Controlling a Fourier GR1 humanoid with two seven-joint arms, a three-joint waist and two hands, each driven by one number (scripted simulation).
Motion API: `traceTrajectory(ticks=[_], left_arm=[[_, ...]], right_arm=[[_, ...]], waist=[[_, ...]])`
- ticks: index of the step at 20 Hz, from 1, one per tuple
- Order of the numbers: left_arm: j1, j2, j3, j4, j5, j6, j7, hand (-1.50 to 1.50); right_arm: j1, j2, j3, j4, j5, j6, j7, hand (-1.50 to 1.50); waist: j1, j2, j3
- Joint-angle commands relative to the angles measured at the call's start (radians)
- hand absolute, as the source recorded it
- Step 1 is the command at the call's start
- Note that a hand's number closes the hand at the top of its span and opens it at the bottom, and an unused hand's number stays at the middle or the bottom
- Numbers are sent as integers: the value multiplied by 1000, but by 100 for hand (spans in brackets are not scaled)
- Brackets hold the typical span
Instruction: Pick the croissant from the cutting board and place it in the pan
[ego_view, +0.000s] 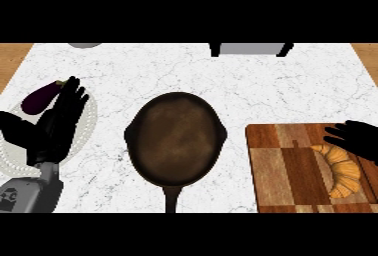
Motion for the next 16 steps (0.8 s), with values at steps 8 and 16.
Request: traceTrajectory(ticks=[8,16], left_arm=[[49,-23,47,-41,-32,-52,5,0],[16,-41,83,-44,-54,-82,68,0]], right_arm=[[-14,186,65,132,219,-45,-15,-150],[-48,231,-10,250,279,-58,-130,-150]], waist=[[5,0,0],[0,0,0]])
